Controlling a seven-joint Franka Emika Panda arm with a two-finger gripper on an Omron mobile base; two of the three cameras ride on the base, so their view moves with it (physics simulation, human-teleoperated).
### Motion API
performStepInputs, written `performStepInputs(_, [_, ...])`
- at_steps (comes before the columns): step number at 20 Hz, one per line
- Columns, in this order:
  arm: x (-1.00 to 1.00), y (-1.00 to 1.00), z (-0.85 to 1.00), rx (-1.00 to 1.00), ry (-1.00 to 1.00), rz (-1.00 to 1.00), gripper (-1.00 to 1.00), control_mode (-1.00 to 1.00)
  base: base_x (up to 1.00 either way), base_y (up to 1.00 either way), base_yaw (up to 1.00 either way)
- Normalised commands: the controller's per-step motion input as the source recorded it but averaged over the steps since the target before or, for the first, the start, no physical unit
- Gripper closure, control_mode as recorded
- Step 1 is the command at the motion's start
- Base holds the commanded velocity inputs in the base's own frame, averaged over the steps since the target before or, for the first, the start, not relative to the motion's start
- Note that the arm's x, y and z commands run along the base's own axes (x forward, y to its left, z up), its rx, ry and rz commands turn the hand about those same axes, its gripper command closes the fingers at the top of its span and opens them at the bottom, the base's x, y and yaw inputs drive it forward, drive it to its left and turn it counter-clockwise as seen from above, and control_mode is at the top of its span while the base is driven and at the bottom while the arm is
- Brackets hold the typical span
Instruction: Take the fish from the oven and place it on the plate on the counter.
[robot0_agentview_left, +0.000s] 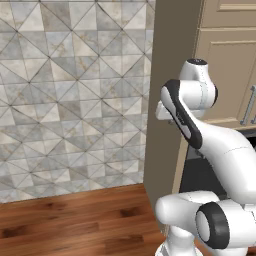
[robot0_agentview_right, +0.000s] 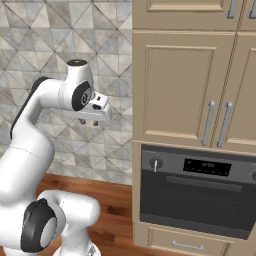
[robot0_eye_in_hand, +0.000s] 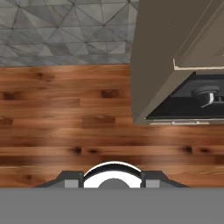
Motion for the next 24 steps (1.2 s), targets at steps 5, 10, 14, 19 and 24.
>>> performStepInputs(5, [-0.01,0.00,-0.16,0.00,0.15,-0.14,-1.00,-1.00,0.00,0.00,0.00])
performStepInputs(10, [-0.58,-0.17,-0.19,0.00,-0.02,-0.18,-1.00,-1.00,0.00,0.00,0.00])
performStepInputs(14, [-0.67,-0.84,-0.14,0.15,-0.10,-0.33,-1.00,-1.00,0.00,0.00,0.00])
performStepInputs(19, [-0.35,-0.88,0.00,0.24,-0.28,-0.22,-1.00,-1.00,0.00,0.00,0.00])
performStepInputs(24, [-0.22,-0.94,0.03,0.25,-0.37,-0.15,-1.00,-1.00,0.00,0.00,0.00])
